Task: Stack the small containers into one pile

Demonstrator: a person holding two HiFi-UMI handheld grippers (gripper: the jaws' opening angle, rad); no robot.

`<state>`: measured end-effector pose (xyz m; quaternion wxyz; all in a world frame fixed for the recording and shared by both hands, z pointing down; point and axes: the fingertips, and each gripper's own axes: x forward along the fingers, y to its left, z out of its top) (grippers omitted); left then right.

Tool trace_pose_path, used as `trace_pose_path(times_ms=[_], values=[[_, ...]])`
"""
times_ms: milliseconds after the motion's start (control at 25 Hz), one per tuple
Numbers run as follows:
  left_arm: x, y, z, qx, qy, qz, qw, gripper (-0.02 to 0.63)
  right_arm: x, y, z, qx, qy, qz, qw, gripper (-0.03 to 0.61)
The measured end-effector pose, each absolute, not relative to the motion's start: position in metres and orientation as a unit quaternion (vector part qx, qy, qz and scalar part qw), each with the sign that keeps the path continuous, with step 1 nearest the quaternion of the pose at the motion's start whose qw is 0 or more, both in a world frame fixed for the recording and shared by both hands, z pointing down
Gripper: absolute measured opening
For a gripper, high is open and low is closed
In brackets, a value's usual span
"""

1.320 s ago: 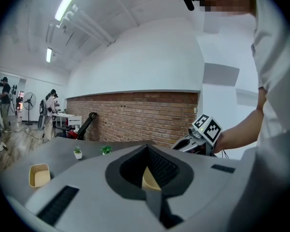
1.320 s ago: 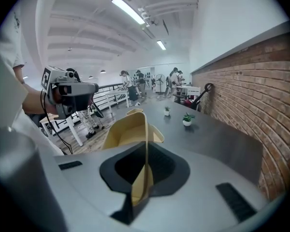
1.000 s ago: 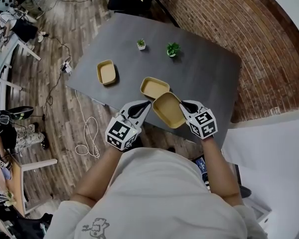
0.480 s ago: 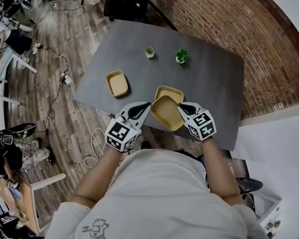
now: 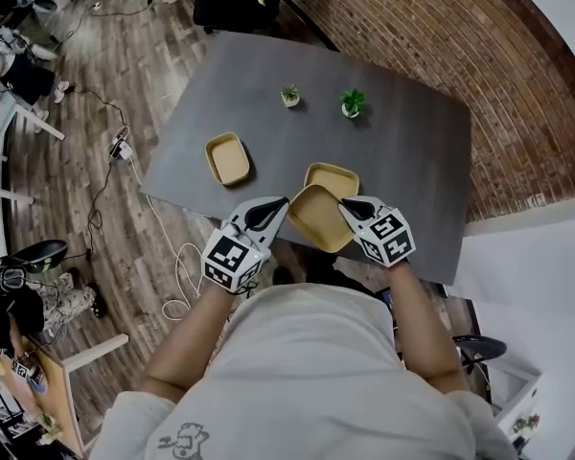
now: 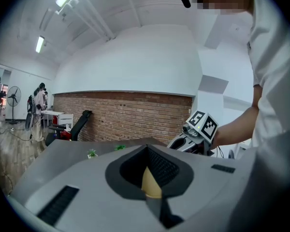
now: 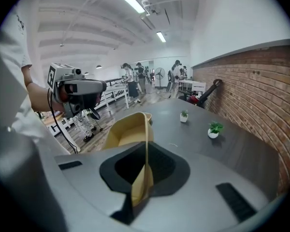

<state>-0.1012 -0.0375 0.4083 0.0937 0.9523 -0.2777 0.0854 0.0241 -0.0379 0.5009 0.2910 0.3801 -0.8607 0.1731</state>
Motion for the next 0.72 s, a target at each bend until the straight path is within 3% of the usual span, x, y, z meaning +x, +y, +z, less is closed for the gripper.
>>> trace_pose_path(times_ms=[720], values=[[-0.08, -0.085, 0.451, 0.934, -0.307, 0.105, 0.151, 0.011, 0.053, -0.089, 0.544, 0.303, -0.869, 0.194, 0.339, 0.02]])
